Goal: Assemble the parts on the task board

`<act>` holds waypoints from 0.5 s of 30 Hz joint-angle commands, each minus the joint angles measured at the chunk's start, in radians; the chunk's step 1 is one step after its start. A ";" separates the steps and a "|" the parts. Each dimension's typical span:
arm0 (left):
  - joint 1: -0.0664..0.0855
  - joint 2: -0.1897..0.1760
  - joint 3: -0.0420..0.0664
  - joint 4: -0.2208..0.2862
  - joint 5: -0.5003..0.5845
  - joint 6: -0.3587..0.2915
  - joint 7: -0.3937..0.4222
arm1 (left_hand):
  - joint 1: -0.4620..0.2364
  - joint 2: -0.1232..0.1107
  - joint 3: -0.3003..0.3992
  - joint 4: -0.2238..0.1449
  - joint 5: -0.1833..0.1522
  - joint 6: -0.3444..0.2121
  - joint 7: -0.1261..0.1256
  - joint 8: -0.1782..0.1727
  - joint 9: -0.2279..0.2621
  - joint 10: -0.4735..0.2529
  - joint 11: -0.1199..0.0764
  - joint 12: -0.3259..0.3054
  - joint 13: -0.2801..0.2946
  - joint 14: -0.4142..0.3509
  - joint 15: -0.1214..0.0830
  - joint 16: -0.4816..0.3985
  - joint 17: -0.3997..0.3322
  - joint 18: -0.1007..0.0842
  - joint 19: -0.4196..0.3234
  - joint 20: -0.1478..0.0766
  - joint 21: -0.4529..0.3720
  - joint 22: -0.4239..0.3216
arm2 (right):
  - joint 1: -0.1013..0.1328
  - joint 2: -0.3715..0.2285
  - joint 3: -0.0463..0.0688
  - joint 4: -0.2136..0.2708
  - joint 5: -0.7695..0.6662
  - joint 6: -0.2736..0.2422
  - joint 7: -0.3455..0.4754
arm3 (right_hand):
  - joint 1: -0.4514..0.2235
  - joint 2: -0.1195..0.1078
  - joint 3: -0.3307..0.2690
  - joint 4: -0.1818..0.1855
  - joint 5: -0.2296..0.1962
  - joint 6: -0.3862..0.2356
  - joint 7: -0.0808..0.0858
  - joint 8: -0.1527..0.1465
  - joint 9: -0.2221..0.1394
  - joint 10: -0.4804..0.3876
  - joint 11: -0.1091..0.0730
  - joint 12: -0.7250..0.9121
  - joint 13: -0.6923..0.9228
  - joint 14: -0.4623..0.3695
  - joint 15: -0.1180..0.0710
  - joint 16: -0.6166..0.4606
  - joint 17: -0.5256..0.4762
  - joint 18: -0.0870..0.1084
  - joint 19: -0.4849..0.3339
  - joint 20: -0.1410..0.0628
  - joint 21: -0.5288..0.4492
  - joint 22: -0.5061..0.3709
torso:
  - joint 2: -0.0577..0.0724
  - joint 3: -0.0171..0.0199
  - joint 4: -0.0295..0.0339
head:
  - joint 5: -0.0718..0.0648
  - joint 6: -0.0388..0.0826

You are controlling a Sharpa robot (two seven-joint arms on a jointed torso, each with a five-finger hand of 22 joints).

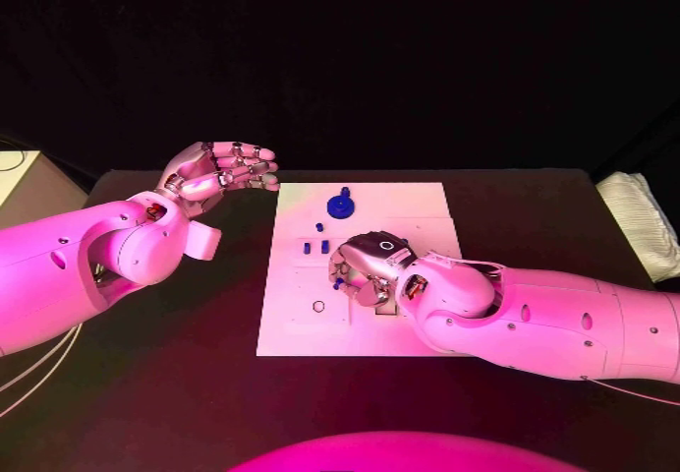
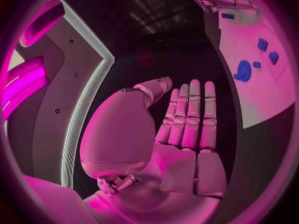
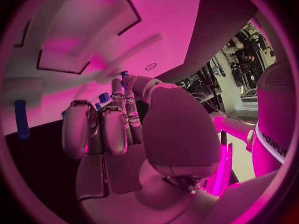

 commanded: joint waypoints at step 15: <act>0.000 -0.002 0.001 0.002 0.029 0.015 0.001 | 0.003 0.004 -0.006 -0.002 0.003 -0.004 0.011 -0.008 -0.002 -0.004 0.006 -0.007 0.001 0.010 -0.001 -0.009 0.004 0.011 0.006 0.000 -0.009 -0.003 | -0.004 0.010 -0.006 -0.015 0.018 0.030 0.043 | -0.092 -0.057 -0.035 0.002 0.024 -0.085 0.035 -0.061 -0.004 -0.083 0.005 -0.082 -0.046 -0.008 0.036 -0.110 -0.148 0.035 -0.104 0.029 -0.313 -0.021 | -0.001 0.0008 -0.0025 | -0.001 -0.003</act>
